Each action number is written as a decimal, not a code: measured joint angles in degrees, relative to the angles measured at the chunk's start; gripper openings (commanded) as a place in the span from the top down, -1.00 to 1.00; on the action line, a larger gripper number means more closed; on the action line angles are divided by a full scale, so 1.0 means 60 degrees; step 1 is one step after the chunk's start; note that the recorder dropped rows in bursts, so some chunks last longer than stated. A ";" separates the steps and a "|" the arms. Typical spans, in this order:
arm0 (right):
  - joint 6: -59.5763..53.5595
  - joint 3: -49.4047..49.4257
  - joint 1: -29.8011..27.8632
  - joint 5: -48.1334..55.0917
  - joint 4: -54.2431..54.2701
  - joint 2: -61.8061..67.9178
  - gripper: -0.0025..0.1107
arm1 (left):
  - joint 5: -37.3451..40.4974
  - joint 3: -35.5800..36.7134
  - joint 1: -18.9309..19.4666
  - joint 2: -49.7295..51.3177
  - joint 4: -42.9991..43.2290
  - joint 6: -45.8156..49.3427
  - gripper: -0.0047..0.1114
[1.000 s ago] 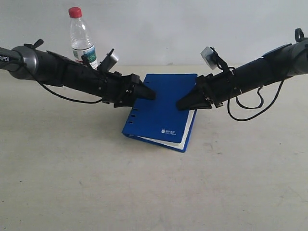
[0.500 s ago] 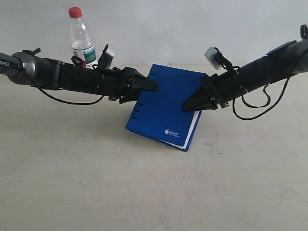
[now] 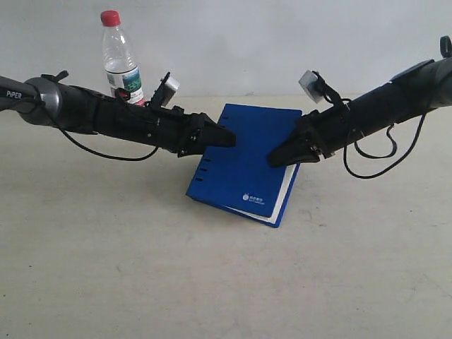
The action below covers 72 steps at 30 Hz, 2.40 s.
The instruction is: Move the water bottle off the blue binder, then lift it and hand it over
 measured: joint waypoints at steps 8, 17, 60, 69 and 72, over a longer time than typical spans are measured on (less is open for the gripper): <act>0.0331 0.0000 0.0000 0.0066 -0.0268 0.0000 0.96 | 0.0404 0.0017 0.0021 0.0020 -0.0671 0.1145 -0.09; 0.0452 0.0000 -0.0068 0.0104 -0.0411 -0.0022 0.96 | 0.0149 0.0017 0.0021 0.0037 -0.0845 0.1160 0.84; 0.0350 -0.0017 -0.1753 -0.1592 -0.1318 -0.1171 -0.14 | 0.1586 -0.0021 0.0443 0.0020 0.0676 0.0811 0.84; 0.0218 -0.0017 -0.1565 -0.0699 -0.0974 -0.0294 0.56 | 0.1586 -0.0021 0.0443 0.0020 0.0713 0.0811 0.84; 0.0218 -0.0017 -0.1565 -0.0463 -0.0820 -0.0262 0.92 | 0.1586 -0.0021 0.0443 0.0020 0.0713 0.0811 0.84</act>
